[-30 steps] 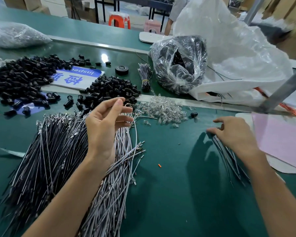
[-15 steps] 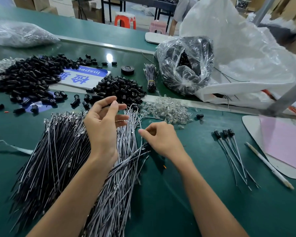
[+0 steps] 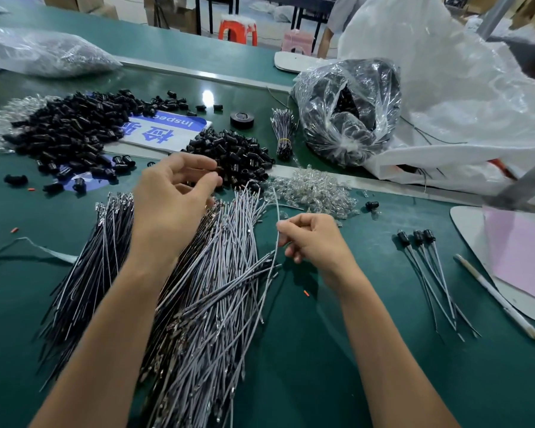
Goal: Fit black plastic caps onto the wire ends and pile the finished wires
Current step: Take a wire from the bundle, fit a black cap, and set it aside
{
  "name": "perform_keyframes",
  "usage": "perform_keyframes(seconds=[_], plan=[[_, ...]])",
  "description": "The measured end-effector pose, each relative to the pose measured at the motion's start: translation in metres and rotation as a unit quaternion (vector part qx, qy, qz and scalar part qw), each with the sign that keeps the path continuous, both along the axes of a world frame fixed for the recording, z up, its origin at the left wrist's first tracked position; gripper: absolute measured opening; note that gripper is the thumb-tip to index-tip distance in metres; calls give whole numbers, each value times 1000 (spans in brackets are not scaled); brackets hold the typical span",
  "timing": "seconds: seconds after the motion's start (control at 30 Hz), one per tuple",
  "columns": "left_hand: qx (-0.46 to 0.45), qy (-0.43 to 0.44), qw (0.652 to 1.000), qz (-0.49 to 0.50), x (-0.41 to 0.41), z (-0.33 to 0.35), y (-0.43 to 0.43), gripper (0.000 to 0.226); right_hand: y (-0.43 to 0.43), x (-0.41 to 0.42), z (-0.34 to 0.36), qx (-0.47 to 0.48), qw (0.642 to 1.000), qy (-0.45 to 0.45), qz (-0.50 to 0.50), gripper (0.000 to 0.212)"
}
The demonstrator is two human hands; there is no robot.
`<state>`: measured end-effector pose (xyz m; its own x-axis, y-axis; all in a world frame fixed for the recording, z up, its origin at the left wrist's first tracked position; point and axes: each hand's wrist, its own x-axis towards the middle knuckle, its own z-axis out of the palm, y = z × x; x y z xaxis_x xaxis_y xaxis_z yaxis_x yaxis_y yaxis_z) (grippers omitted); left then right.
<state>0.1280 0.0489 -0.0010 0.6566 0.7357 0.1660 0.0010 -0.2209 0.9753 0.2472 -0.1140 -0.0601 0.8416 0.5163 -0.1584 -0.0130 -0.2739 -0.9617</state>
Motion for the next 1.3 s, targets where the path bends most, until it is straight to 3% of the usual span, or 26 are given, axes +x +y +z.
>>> perform_keyframes(seconds=[0.1, 0.2, 0.3, 0.37, 0.57, 0.73, 0.83, 0.97, 1.2, 1.3], plan=[[176, 132, 975, 16, -20, 6, 8, 14, 4, -5, -3, -33, 997, -67, -12, 20], [298, 270, 914, 56, -39, -2, 2, 12, 5, -8, -3, -52, 985, -156, -45, 30], [350, 373, 859, 38, -49, -14, -2, 14, 5, -10, -1, -43, 982, -179, -48, 33], [349, 401, 847, 22, -50, -20, -3, 19, 5, -12, -1, -45, 980, -189, -39, 33], [348, 397, 849, -2, -48, -24, -5, 12, 5, -16, 1, -43, 977, -206, -24, 31], [356, 417, 836, -15, -45, -27, -5, 35, 5, -20, 3, -28, 979, -201, -16, 30], [367, 412, 834, -9, -43, -29, -9, 27, 6, -22, 4, -24, 979, -205, -10, 28], [363, 380, 851, -1, -44, -31, -9, 13, 6, -23, 4, -20, 978, -210, 0, 28], [282, 263, 922, 38, -44, -29, -5, 29, 10, -29, 9, -5, 978, -210, 9, 28], [244, 216, 945, 45, -40, -24, -7, 18, 15, -37, 12, 34, 984, -170, 39, 23]])
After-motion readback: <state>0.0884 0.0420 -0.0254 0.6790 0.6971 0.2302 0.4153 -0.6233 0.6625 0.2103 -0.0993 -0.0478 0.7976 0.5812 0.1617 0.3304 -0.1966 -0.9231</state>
